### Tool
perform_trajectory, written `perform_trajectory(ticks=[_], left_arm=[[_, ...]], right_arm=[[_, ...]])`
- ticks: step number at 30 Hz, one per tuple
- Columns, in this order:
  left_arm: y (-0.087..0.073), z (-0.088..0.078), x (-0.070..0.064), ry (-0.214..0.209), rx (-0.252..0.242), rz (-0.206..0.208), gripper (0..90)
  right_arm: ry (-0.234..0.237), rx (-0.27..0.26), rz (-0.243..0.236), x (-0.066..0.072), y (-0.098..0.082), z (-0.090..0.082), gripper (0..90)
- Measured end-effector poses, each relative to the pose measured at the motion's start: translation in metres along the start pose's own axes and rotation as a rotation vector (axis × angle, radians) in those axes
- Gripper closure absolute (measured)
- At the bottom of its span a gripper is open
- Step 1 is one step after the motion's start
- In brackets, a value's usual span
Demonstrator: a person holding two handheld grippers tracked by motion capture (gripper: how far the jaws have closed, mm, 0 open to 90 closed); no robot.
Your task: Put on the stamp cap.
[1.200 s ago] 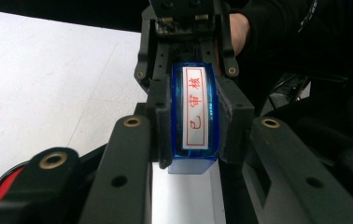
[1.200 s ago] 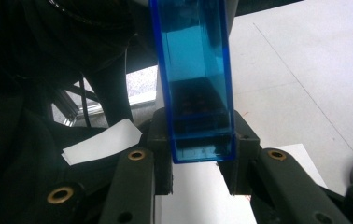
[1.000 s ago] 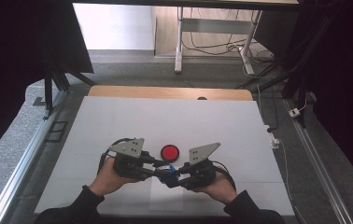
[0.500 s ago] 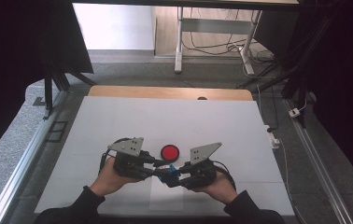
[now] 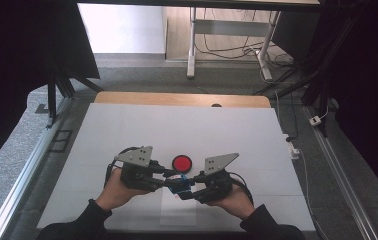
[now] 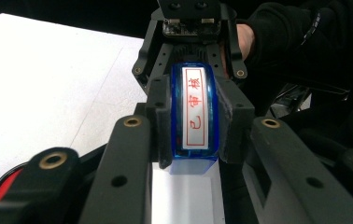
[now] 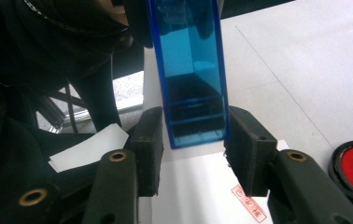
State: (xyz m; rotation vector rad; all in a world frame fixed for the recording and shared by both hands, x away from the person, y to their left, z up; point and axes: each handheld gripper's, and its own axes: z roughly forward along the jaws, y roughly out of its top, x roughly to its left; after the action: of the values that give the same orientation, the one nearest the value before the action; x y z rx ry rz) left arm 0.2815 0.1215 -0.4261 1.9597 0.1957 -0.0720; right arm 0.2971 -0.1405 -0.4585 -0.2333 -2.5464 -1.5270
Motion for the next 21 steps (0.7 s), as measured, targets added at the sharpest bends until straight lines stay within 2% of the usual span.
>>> perform_trajectory(ticks=[13, 21], left_arm=[[0.001, -0.006, -0.001, 0.043, 0.007, -0.014, 70.1], [0.001, -0.011, 0.0, 0.07, 0.016, -0.019, 70.0]], right_arm=[[-0.091, 0.031, 0.013, 0.006, 0.0, -0.002, 46.4], [-0.137, 0.03, 0.014, 0.008, -0.001, -0.005, 39.1]])
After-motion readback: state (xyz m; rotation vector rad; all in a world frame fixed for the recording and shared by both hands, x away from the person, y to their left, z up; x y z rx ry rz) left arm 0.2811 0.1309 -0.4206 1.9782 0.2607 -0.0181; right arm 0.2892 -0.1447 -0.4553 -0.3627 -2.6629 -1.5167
